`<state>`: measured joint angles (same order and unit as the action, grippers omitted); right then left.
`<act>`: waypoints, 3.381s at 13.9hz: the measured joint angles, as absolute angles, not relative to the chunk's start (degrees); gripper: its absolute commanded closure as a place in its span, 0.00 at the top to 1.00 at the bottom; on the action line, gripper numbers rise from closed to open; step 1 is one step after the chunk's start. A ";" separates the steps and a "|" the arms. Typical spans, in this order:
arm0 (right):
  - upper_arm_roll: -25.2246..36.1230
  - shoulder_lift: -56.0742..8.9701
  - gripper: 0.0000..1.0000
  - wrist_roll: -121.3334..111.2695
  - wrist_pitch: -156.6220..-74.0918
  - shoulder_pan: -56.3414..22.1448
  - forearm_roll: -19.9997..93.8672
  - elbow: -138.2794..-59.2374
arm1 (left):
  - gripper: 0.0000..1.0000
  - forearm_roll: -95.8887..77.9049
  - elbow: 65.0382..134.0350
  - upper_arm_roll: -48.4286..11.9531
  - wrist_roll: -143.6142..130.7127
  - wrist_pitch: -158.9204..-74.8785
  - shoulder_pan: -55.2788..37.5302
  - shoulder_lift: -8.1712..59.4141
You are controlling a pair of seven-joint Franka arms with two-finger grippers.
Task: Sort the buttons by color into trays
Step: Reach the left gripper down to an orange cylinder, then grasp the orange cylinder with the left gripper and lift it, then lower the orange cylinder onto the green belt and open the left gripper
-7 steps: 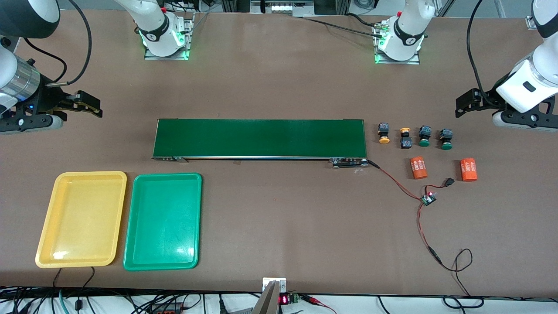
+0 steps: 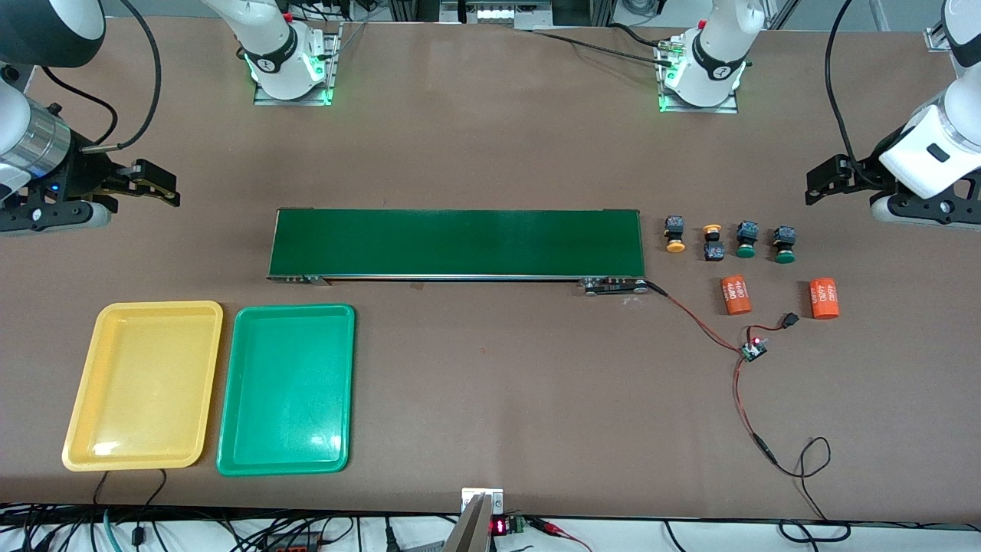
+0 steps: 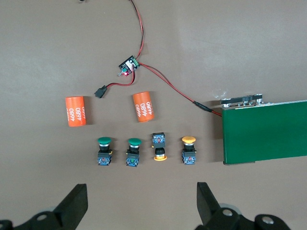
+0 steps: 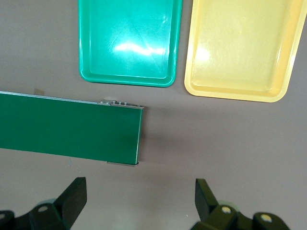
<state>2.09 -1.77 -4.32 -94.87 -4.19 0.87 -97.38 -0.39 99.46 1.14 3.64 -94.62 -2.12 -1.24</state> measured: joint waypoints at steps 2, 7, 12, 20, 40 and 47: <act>2.09 -1.77 1.00 -4.32 -94.87 -4.18 0.87 -97.38 | 1.00 -0.38 99.52 1.13 3.64 -92.64 -2.11 -0.92; 2.10 -1.79 1.00 -4.38 -94.87 -4.12 0.85 -97.38 | 1.00 -0.01 101.28 1.13 3.66 -92.55 -2.11 5.98; 2.27 -1.85 1.00 -4.41 -94.87 -4.06 0.84 -97.42 | 1.00 0.00 106.51 1.13 3.07 -109.66 -2.06 14.88; 2.23 -2.79 1.00 -4.51 -94.89 -4.24 0.84 -97.47 | 0.98 0.00 119.53 1.79 2.73 -140.68 -1.85 23.62; 1.93 -4.83 1.00 -4.50 -93.92 -6.18 -0.82 -97.58 | 0.26 0.12 112.22 -18.87 11.90 -118.30 -4.30 18.60; 1.93 -4.94 1.00 -4.53 -93.85 -6.18 -0.81 -97.74 | 0.36 0.18 115.52 -21.33 44.18 -130.28 -7.44 23.40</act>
